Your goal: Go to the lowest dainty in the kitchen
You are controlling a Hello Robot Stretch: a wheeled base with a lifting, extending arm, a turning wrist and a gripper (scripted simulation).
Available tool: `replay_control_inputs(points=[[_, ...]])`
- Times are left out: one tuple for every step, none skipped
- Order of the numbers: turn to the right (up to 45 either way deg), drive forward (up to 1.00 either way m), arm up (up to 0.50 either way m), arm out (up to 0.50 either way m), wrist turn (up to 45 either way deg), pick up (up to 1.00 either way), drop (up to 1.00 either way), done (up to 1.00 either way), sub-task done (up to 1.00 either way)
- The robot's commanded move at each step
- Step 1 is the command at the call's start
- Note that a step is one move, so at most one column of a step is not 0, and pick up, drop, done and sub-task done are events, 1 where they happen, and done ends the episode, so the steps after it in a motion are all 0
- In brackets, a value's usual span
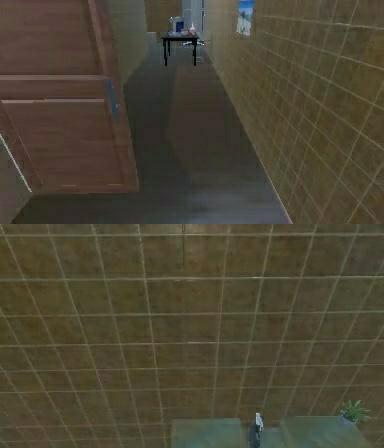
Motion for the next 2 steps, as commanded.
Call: replay_control_inputs(points=[[0.0, 1.00, 0.00, 0.00, 0.0, 0.00, 0.00, 0.00, 0.00], [0.0, 1.00, 0.00, 0.00, 0.0, 0.00, 0.00, 0.00, 0.00]])
